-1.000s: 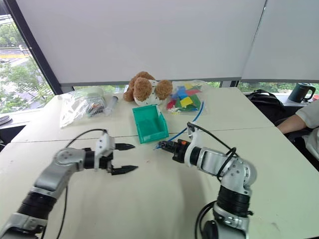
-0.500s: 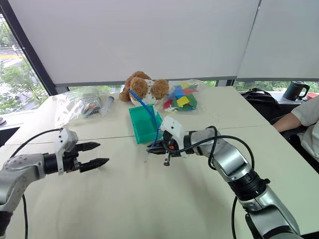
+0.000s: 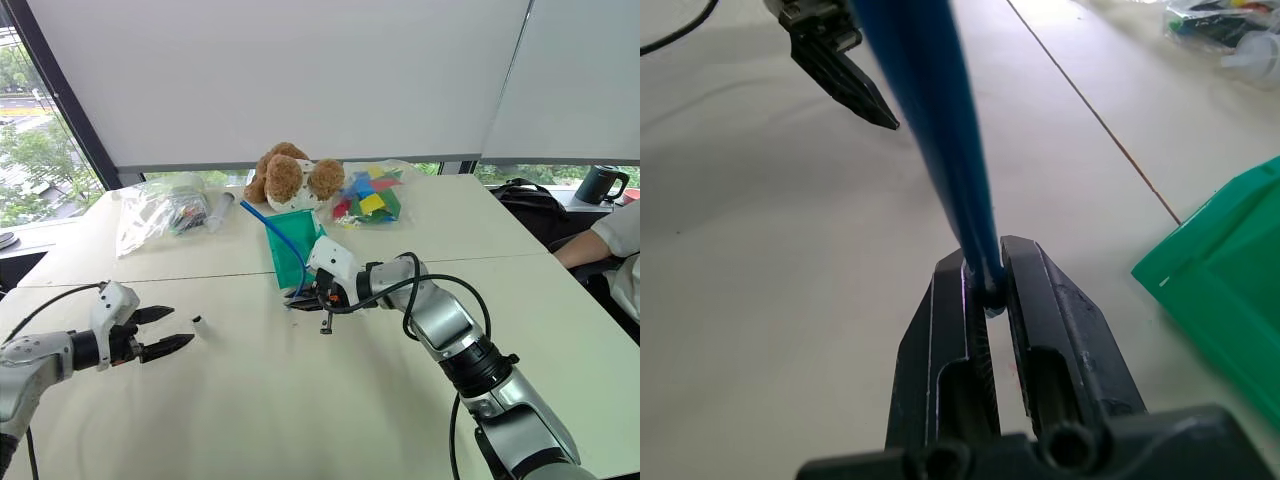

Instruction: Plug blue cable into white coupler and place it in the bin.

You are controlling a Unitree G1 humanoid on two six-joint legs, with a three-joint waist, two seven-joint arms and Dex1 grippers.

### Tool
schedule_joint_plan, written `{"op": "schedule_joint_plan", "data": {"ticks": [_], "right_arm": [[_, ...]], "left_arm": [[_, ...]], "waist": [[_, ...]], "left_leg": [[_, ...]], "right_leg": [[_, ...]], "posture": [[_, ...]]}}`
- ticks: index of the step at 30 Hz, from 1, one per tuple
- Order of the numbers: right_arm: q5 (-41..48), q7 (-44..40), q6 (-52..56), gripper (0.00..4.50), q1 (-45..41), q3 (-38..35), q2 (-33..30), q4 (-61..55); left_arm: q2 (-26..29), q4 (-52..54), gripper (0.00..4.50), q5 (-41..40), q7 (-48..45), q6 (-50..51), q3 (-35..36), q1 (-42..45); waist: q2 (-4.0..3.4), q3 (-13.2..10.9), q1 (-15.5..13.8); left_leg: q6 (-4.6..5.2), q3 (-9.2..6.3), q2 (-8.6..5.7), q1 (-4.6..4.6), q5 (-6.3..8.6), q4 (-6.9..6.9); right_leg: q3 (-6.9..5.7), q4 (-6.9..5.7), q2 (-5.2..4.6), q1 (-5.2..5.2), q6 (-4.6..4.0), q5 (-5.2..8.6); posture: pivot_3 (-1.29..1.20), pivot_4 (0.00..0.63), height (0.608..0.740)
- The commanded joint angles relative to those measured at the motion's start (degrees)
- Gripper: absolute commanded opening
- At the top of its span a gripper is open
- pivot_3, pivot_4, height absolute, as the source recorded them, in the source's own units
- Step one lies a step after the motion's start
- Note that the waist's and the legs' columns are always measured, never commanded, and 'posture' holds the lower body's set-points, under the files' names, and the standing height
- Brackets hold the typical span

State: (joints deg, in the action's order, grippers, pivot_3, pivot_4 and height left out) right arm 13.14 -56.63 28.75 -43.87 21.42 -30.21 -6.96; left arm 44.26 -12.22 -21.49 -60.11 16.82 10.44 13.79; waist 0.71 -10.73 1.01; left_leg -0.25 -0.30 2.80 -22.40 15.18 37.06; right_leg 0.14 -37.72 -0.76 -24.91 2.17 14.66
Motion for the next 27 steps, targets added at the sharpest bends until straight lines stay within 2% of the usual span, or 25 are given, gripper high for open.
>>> {"op": "schedule_joint_plan", "data": {"ticks": [1, 9, 12, 15, 18, 19, 27], "right_arm": [[0.9, 1.0, 1.5, 0.0, 0.5, -1.9, 1.0, -4.3], [1.0, 3.3, 4.4, 0.0, 2.0, -3.3, 1.1, -7.3], [1.1, 3.6, 5.2, 0.0, 2.6, -3.9, 0.5, -8.3], [0.9, 3.4, 5.6, 0.0, 2.7, -4.2, -0.4, -8.7], [1.1, 2.2, 5.4, 0.0, 2.2, -4.2, -1.4, -8.4], [1.1, 1.5, 5.1, 0.0, 1.7, -4.1, -1.8, -8.0], [-1.2, -6.0, -2.1, 0.0, -3.9, -1.3, -2.4, -0.5]], "left_arm": [[-1.1, -6.3, 4.4, 1.7, -2.3, -4.7, -1.6, 3.5], [-6.1, -24.5, 4.4, 6.2, -5.3, -13.9, -5.7, 14.5], [-7.4, -29.0, 3.63, 7.1, -7.2, -16.9, -6.3, 17.4], [-8.3, -31.3, 2.03, 7.6, -9.8, -18.8, -7.1, 19.0], [-10.0, -28.7, 0.54, 7.3, -14.4, -18.1, -9.5, 20.4], [-10.9, -27.6, 0.43, 7.2, -15.7, -17.6, -10.4, 21.2], [-20.4, -24.5, 0.43, 10.1, -21.9, -18.2, -19.7, 25.9]], "waist": [[0.01, 0.0, -0.2], [0.03, 0.0, -0.4], [0.03, 0.0, -0.4], [0.03, 0.0, -0.3], [0.03, 0.0, -0.3], [0.03, 0.0, -0.3], [0.04, 0.0, -0.3]], "left_leg": [[0.0, -0.01, 0.0, 0.0, 0.0, 0.01], [0.0, 0.0, -0.02, -0.03, 0.0, 0.07], [0.0, -0.01, -0.02, -0.03, 0.0, 0.07], [0.0, -0.01, -0.02, -0.03, 0.0, 0.07], [0.0, -0.01, -0.02, -0.03, 0.0, 0.07], [0.0, -0.01, -0.02, -0.03, 0.0, 0.07], [0.0, -0.01, -0.05, -0.05, 0.0, 0.16]], "right_leg": [[-0.01, 0.0, 0.02, 0.0, 0.0, 0.0], [-0.04, -0.02, 0.02, 0.02, 0.01, -0.02], [-0.05, -0.02, 0.02, 0.03, 0.01, -0.02], [-0.05, -0.03, 0.03, 0.03, 0.01, -0.02], [-0.05, -0.03, 0.04, 0.03, 0.01, -0.02], [-0.05, -0.03, 0.05, 0.03, 0.01, -0.02], [-0.03, -0.04, 0.08, 0.06, 0.03, -0.03]], "posture": [[0.0, 0.15, 0.74], [0.0, 0.15, 0.74], [0.0, 0.15, 0.74], [0.0, 0.15, 0.74], [0.0, 0.15, 0.74], [0.0, 0.15, 0.74], [0.0, 0.15, 0.74]]}}
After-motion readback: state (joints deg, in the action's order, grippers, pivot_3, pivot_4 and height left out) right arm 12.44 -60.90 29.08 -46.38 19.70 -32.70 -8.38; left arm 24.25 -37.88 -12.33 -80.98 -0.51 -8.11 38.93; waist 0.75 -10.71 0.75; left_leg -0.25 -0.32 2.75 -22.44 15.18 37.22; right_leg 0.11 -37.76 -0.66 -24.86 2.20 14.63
